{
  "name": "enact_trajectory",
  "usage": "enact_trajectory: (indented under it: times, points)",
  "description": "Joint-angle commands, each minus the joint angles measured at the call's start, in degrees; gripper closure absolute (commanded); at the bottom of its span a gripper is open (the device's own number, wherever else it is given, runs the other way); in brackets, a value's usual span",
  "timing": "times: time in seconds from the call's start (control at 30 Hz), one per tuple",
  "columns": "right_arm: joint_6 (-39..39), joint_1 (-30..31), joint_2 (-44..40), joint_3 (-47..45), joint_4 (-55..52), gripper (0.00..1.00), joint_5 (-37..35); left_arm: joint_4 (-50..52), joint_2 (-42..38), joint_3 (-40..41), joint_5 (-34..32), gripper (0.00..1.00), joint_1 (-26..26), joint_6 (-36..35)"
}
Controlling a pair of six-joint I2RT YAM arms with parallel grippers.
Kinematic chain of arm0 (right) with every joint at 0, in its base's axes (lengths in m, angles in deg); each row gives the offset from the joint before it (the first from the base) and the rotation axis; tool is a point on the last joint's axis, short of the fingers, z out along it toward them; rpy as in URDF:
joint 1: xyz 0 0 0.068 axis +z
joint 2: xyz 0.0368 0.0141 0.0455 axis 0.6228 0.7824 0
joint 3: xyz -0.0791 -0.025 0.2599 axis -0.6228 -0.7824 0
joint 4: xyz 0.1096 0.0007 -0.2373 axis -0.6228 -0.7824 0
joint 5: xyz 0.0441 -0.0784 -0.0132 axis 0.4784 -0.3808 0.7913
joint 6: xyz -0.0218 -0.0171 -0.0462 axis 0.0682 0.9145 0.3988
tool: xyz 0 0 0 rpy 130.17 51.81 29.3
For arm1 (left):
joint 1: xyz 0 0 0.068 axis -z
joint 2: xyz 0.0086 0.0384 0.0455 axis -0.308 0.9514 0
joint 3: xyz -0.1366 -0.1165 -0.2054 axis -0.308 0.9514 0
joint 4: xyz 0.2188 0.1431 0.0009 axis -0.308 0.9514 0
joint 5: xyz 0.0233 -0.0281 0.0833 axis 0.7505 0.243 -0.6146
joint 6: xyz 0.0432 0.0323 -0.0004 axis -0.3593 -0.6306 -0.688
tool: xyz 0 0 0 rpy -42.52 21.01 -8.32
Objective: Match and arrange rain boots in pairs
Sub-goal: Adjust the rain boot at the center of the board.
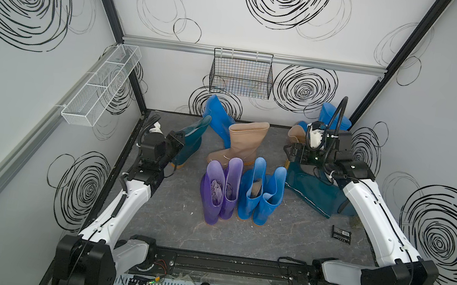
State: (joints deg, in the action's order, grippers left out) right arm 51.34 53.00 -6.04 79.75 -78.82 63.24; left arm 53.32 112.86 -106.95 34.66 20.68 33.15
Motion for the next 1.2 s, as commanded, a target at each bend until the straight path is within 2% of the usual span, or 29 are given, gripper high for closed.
enact_trajectory:
  times: [0.0,0.17,0.2,0.33,0.47,0.67,0.8,0.9,1.07,1.17]
  points:
    - [0.71,-0.15,-1.88,-0.96,0.17,0.0,1.07,-7.19,-4.49,4.22,-3.82,1.0,-1.73,5.97]
    - [0.9,-0.16,-2.67,-1.99,1.06,0.0,0.65,-4.3,-8.6,8.68,-2.54,0.98,-6.07,5.51]
    - [0.89,-0.15,-2.82,-2.11,1.17,0.0,0.47,-3.43,-9.05,8.73,-1.98,0.87,-6.77,4.39]
    - [0.65,-0.16,-2.67,-1.98,0.15,0.0,-2.51,1.22,-10.92,7.26,-0.12,0.51,-8.97,-1.13]
    - [-0.75,-0.29,-2.89,-1.13,-2.47,0.0,-8.77,9.2,-11.51,2.24,1.73,0.35,-9.07,-11.12]
    - [-3.19,-0.25,-5.68,-4.37,-5.72,0.0,-17.19,23.42,-12.5,-4.84,0.18,0.23,-8.32,-28.54]
    - [-5.25,-0.33,-7.56,-7.38,-7.26,0.0,-18.12,29.19,-13.87,-6.56,-3.01,0.2,-8.15,-36.06]
    - [-7.66,-1.11,-8.61,-9.73,-8.45,0.0,-18.91,32.46,-14.6,-7.24,-5.28,0.13,-7.72,-41.14]
    - [-13.09,-7.58,-8.98,-15.4,-8.56,0.0,-11.93,37.14,-14.55,-7.99,-9.3,0.04,-3.53,-48.91]
    - [-17.39,-11.57,-9.91,-19.27,-7.33,0.0,-8.48,36.68,-15.5,-6.57,-11.68,0.0,-0.9,-51.92]
